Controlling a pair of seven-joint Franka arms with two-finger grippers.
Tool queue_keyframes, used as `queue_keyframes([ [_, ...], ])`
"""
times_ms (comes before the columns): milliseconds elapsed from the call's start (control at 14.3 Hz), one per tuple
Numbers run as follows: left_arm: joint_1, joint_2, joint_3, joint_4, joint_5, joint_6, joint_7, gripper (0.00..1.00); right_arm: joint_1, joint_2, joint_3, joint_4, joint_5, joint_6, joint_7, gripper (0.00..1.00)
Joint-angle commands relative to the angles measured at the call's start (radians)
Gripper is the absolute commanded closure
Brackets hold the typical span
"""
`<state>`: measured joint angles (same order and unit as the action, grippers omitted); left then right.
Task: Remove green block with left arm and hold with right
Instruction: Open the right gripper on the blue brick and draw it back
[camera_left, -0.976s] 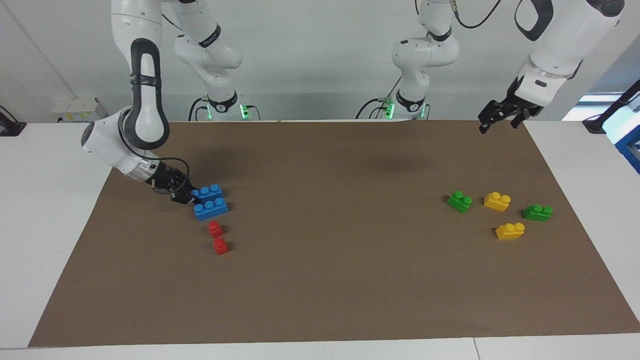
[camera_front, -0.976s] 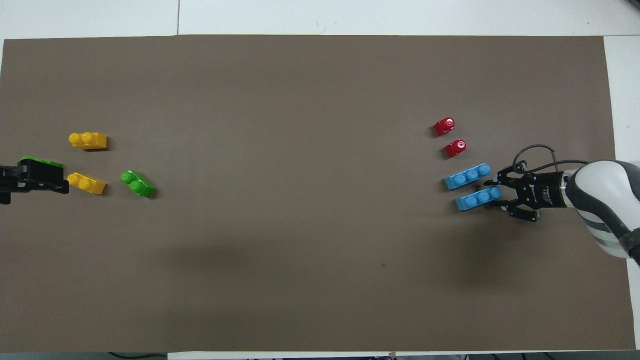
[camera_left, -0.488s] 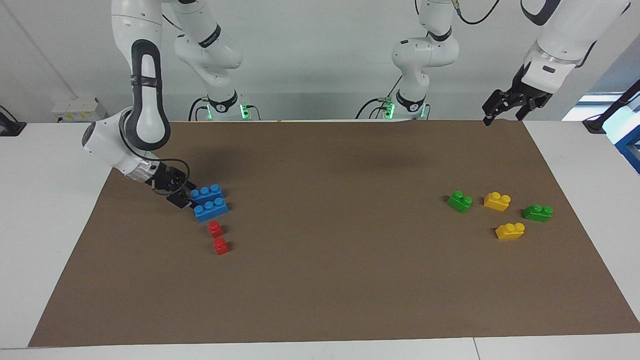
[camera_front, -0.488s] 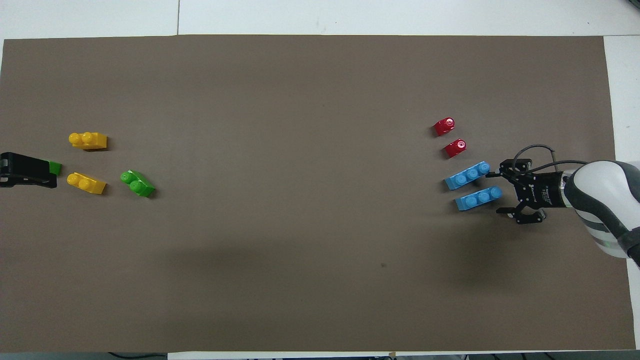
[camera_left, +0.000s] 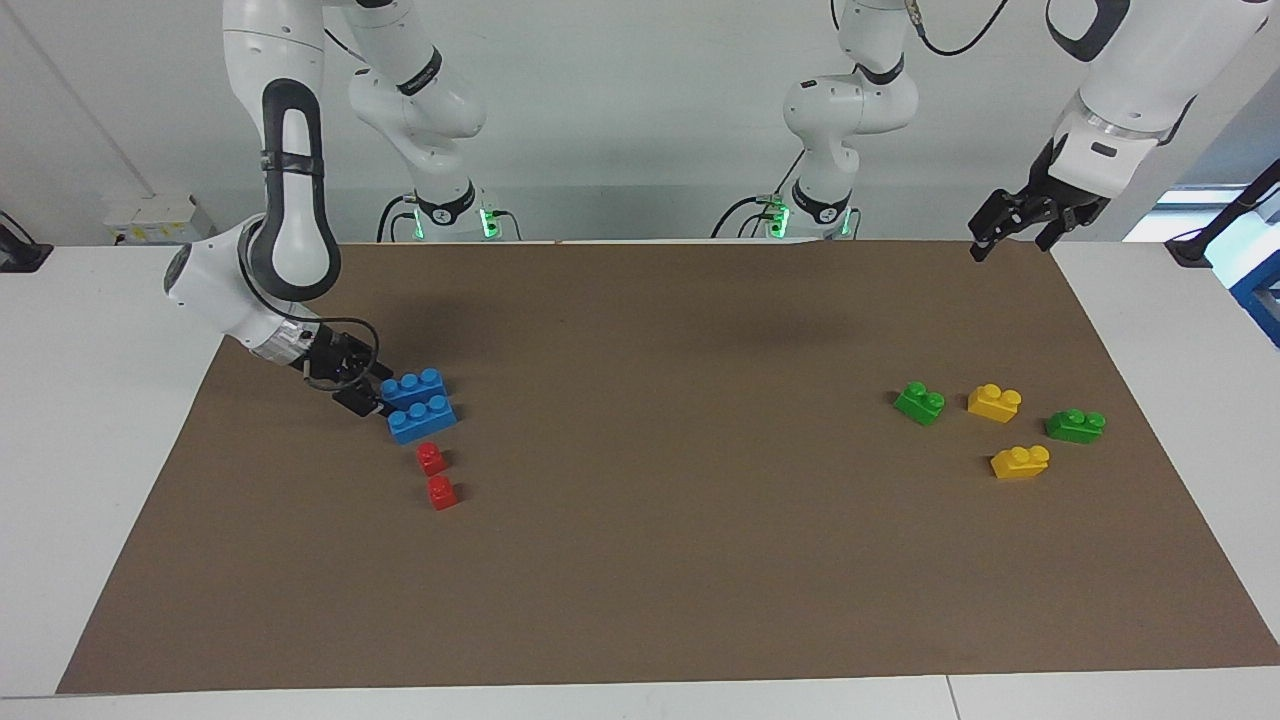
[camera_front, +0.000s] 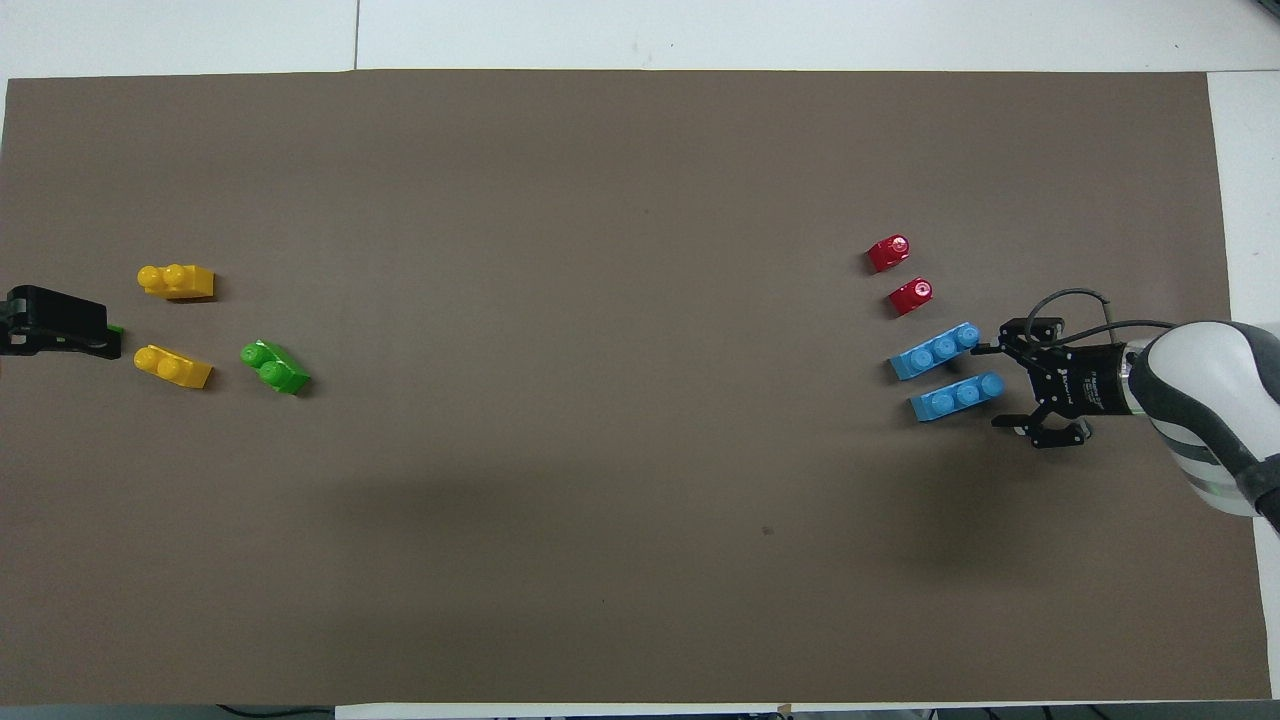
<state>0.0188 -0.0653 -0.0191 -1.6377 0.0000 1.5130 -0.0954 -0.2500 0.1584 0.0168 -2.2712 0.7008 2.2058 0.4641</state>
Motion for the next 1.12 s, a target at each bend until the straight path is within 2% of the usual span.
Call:
queue_keyframes([
  [0,-0.005,0.019,0.004,0.019,-0.006,0.012,0.009,0.0,0.0,-0.007,0.003,-0.004,0.017,-0.004,0.025,0.0],
  [1046,0.004,0.022,0.002,0.026,-0.006,0.049,0.014,0.0,-0.002,-0.05,0.0,0.035,0.011,-0.103,0.105,0.0],
])
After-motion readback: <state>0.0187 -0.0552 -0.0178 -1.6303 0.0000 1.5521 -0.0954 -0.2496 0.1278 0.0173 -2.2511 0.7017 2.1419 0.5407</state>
